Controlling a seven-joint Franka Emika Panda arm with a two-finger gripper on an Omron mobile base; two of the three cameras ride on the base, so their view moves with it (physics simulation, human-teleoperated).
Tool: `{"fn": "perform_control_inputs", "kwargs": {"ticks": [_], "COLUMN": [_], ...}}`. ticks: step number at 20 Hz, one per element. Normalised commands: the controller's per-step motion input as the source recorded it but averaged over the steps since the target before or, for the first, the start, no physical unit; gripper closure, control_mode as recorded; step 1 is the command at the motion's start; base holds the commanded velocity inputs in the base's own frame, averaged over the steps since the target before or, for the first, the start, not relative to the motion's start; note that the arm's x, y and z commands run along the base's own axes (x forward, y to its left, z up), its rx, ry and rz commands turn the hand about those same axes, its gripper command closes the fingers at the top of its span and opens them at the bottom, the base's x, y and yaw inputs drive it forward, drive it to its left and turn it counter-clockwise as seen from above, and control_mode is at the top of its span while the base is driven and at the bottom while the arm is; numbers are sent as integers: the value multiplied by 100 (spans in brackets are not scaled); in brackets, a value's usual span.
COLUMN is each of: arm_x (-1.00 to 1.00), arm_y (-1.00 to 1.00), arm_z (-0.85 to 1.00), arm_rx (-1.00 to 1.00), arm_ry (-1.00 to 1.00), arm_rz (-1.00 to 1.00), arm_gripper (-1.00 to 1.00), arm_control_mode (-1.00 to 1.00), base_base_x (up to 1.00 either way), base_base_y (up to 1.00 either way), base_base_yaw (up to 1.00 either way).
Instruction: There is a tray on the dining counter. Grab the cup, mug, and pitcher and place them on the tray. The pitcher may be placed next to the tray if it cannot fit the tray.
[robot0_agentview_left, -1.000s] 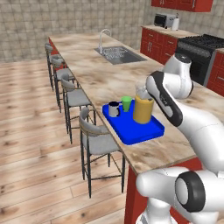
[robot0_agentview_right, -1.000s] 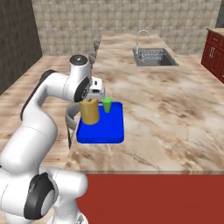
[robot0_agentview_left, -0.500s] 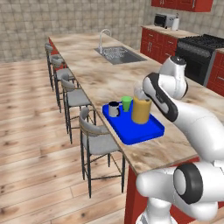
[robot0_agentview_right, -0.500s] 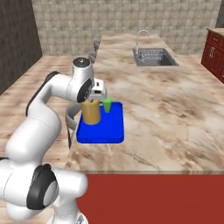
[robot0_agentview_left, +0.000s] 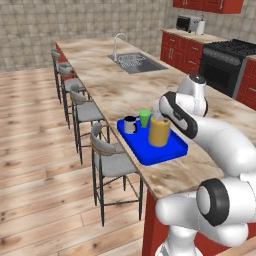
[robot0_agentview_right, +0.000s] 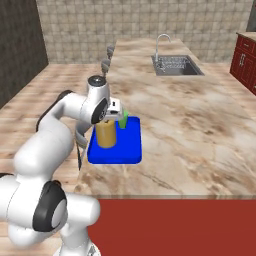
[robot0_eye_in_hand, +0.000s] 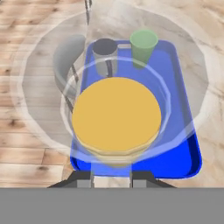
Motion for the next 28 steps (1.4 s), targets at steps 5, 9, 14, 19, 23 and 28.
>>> {"fn": "perform_control_inputs", "kwargs": {"ticks": [5, 9, 14, 19, 23, 28], "arm_x": [23, 30, 24, 20, 12, 11], "arm_y": [0, 0, 0, 0, 0, 0], "arm_z": [-28, -19, -18, -22, -19, -21], "arm_rx": [0, 0, 0, 0, 0, 0], "arm_ry": [0, 0, 0, 0, 0, 0], "arm_rz": [0, 0, 0, 0, 0, 0], "arm_gripper": [100, 100, 100, 100, 100, 100], "arm_control_mode": [-100, -100, -100, -100, -100, -100], "base_base_x": [0, 0, 0, 0, 0, 0], "base_base_y": [0, 0, 0, 0, 0, 0], "base_base_yaw": [0, 0, 0, 0, 0, 0]}}
